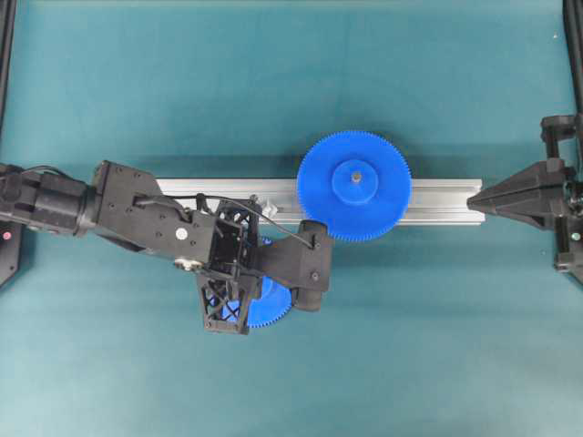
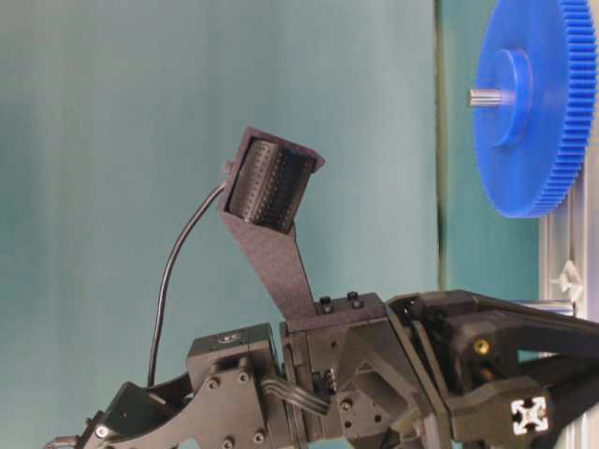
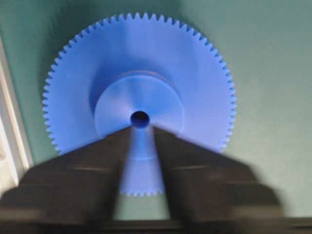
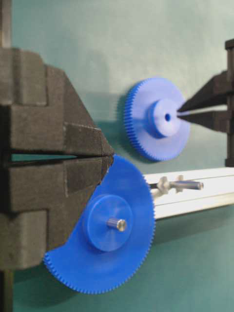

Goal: Insert the small gear onto the shaft.
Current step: 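Lower the open left gripper around the small blue gear's hub, then close the left gripper on the small blue gear's hub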

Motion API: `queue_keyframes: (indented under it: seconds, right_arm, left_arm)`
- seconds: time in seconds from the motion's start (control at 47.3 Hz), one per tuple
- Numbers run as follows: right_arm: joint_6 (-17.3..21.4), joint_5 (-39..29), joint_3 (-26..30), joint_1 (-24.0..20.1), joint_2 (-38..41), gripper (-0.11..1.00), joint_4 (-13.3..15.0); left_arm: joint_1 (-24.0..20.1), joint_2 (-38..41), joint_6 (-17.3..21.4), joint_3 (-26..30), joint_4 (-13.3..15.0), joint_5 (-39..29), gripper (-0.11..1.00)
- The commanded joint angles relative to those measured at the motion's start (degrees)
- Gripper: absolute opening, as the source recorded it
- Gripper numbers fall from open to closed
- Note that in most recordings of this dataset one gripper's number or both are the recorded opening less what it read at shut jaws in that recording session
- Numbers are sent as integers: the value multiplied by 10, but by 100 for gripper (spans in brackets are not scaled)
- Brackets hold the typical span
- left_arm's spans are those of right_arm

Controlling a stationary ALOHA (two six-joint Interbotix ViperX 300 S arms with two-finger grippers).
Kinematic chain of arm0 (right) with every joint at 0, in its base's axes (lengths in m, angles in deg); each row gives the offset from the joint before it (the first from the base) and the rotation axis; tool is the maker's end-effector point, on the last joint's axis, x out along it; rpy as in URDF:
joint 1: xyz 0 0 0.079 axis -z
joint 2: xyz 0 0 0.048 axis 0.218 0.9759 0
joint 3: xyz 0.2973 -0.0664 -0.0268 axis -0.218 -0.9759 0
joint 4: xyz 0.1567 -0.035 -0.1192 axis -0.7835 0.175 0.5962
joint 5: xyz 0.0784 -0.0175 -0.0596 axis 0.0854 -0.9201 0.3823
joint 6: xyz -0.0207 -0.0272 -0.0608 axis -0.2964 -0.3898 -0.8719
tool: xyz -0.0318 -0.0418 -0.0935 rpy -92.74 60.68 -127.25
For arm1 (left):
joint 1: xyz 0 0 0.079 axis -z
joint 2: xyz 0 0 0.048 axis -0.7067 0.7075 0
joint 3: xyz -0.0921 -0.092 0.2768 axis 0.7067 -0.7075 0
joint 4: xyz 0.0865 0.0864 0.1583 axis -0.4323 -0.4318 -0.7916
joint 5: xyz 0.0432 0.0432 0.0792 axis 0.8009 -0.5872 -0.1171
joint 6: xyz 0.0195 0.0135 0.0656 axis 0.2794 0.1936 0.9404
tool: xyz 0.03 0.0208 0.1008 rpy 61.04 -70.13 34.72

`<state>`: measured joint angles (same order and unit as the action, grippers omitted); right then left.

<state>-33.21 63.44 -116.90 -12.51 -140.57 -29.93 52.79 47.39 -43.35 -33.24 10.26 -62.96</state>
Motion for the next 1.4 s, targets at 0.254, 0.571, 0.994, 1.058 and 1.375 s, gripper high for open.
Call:
queue_keyframes:
  seconds: [0.254,0.571,0.994,1.058,1.375]
  right_arm:
    - [7,3,3,1,2,0,0]
    - [7,3,0,2,-2,0,-1]
    - [7,3,-3,2,-3,0,-1]
    - [7,3,-3,1,-3,0,-1]
    - [26,3,-5,1,-4,0,-1]
  left_arm:
    - [3,-7,-12,13,-2,2,94]
    - [3,-3,-13,16,-2,2,93]
    - [1,10,-11,18,-2,4,93]
    - [1,11,-11,18,-2,4,93]
    - [-3,14,-10,18,-2,4,93]
